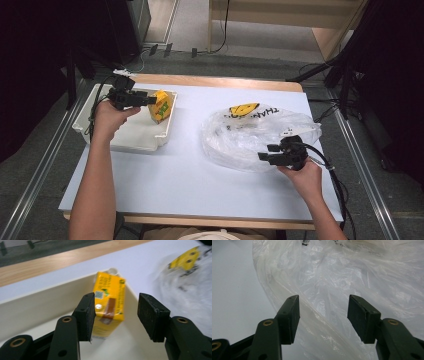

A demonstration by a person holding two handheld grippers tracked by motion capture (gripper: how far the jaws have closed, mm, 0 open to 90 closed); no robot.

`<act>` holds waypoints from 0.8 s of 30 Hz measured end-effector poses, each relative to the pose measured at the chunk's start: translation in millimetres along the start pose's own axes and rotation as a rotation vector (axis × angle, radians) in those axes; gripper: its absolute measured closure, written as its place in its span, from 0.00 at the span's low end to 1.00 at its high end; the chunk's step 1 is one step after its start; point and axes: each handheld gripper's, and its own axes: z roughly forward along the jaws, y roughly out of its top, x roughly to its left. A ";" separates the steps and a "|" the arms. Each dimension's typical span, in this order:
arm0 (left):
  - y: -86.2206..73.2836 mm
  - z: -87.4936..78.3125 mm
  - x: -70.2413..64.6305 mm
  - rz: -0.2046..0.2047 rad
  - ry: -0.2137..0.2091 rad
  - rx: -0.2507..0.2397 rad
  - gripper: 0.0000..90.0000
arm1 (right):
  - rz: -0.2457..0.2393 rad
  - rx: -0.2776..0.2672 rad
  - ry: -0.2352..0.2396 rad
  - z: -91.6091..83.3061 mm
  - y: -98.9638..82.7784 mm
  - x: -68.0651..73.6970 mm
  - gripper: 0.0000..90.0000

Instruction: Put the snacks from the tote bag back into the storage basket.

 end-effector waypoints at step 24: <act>-5.9 22.7 -19.4 0.061 -0.088 0.056 0.91 | -0.007 0.009 -0.003 -0.2 -0.2 0.5 0.51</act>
